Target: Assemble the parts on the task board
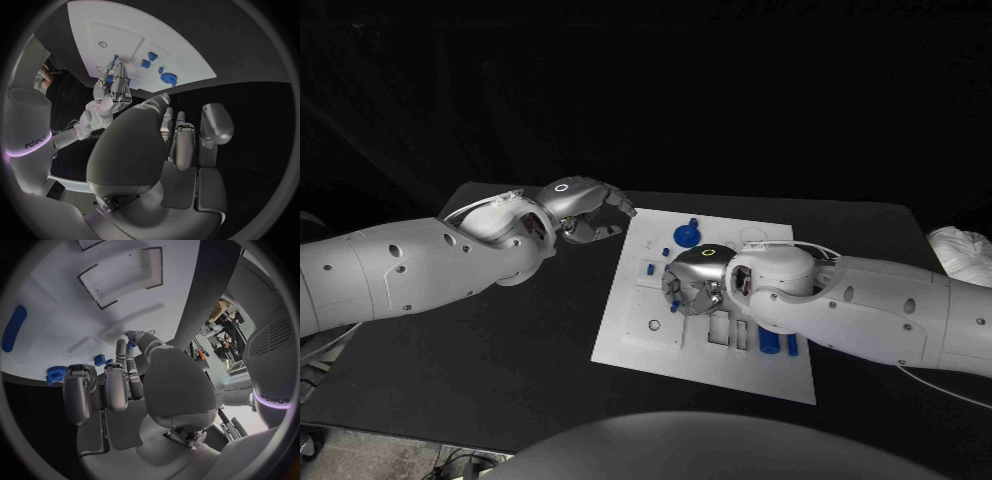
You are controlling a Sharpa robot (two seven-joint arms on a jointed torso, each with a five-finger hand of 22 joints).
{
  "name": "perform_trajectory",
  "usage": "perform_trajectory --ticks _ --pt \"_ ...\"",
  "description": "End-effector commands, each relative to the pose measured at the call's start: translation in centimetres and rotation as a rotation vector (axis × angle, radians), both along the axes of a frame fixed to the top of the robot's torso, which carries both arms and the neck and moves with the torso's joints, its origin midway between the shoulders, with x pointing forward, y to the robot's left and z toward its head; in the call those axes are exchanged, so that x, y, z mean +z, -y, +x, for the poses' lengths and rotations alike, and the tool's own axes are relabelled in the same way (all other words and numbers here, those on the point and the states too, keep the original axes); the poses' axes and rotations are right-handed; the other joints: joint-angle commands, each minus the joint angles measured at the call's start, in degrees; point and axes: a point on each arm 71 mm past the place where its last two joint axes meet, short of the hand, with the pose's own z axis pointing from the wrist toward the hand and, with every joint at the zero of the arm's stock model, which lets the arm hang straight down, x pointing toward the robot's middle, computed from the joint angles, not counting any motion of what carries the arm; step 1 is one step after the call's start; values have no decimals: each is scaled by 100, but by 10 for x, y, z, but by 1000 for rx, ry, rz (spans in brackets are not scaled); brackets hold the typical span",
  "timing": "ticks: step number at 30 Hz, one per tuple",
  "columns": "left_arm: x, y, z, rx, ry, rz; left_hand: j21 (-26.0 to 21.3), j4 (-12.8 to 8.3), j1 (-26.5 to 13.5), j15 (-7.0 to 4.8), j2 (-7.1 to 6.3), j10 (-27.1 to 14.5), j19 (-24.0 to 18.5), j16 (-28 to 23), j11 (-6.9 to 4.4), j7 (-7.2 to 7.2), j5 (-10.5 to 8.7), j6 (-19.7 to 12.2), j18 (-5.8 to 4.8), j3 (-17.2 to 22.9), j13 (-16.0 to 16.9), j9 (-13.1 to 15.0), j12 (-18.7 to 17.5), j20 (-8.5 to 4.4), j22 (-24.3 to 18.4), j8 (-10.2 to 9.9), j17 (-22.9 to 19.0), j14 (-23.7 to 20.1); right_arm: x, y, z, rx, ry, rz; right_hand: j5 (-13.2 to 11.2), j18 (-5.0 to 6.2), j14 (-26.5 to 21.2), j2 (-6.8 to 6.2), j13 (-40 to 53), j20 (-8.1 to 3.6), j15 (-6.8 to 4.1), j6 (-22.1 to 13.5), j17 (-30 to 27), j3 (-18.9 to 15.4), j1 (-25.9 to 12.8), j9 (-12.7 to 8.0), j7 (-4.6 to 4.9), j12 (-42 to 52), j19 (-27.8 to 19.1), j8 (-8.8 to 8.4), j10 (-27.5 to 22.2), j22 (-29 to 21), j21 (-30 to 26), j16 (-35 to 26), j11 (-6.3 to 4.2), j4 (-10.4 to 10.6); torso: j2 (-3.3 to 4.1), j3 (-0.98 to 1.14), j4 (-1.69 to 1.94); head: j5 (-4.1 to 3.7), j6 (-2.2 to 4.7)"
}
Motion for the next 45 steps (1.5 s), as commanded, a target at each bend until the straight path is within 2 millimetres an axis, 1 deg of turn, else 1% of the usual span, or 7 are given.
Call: perform_trajectory --ticks 1,14,18,23,27,35,45 --pt "-1 1 0 3 -20 4 -33 2 40 28 10 26 13 -13 23 13 9 -33 16 36 -7 -8 31 30 836 -20 251 6 -2 0 -1 1 -10 -33 15 96 -4 37 -10 34 22 44 -15 41 -13 10 -13 -34 159 8 9 1269 -41 -40 38 -17 1 1 -2 9 0" --pt "-3 2 0 5 -33 7 -51 -2 50 34 28 26 6 -22 29 22 12 -34 18 53 -10 -8 33 34 832 -21 232 -4 -3 -1 -2 4 -9 -42 -19 106 -30 29 -22 54 35 -14 -59 73 4 12 22 -72 134 -51 -22 1257 -74 -63 62 -64 5 0 -4 2 0" --pt "-4 2 0 6 -38 7 -54 -3 51 34 30 26 5 -23 29 25 12 -33 19 55 -10 -8 33 35 832 -20 230 -5 -3 -1 -2 6 -9 -41 -262 111 -43 25 -28 75 53 -166 -80 90 -41 -45 20 -104 121 -212 -50 1252 -91 -70 87 -61 0 1 -3 6 0" --pt "-4 2 0 8 -43 6 -59 -4 53 35 32 26 3 -25 29 29 13 -31 20 58 -11 -8 33 36 830 -20 226 -8 -3 -1 -2 8 -12 -43 -667 122 -76 -35 -32 115 99 -544 -136 142 -146 -347 24 -167 85 -681 -151 1236 -140 -89 144 -10 -1 3 1 12 0" --pt "-5 1 0 10 -47 7 -59 -4 53 35 32 26 3 -25 29 29 13 -31 20 58 -11 -8 33 36 830 -20 226 -8 -3 -2 -2 11 -14 -44 -901 130 -101 -83 -22 146 128 -692 -176 172 -182 -580 -2 -194 63 -946 -221 1226 -171 -101 178 10 -3 4 -2 17 0" --pt "-6 1 0 13 -54 8 -59 -4 53 35 32 26 3 -25 29 29 13 -31 20 58 -11 -8 33 36 830 -20 226 -8 -4 -1 -1 11 -16 -48 -1288 150 -156 -153 -4 167 143 -689 -263 153 -198 -844 -40 -230 11 -1159 -329 1201 -243 -133 210 14 -4 3 -1 31 0" --pt "-6 1 0 14 -57 7 -65 -9 59 38 34 26 0 -32 32 38 12 -27 20 64 -13 -7 35 39 829 -18 212 -16 2 13 1 -7 32 -10 -2076 210 -318 -250 21 229 221 -920 -539 -179 -269 -1169 -88 -366 -159 -1458 -901 1119 -484 -261 315 75 -8 6 4 44 0"
